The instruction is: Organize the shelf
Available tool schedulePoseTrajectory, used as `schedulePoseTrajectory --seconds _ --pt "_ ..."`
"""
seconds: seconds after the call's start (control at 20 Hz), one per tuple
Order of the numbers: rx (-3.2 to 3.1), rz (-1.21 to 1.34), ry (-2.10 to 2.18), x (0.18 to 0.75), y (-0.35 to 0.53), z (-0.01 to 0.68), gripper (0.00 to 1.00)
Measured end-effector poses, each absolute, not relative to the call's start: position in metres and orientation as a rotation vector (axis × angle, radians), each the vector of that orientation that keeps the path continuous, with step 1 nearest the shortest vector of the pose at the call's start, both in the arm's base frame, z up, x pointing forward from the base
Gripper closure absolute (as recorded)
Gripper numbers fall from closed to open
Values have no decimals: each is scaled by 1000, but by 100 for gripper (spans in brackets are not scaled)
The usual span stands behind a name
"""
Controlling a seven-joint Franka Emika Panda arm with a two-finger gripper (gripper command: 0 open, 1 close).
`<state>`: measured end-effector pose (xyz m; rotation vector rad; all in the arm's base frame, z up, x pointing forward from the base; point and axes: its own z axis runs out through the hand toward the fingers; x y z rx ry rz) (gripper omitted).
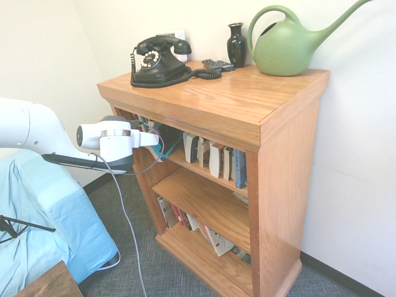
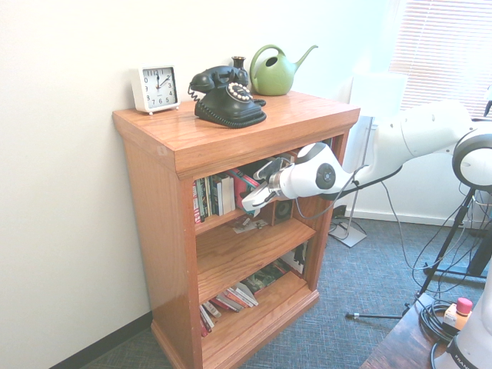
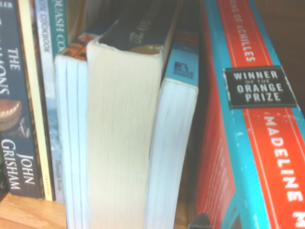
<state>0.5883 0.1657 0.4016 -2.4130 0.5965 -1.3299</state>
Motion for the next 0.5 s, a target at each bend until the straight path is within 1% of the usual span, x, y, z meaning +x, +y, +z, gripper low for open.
schedulePoseTrajectory --seconds 0.5 --pt "-2438 -1332 582 597 165 408 0"
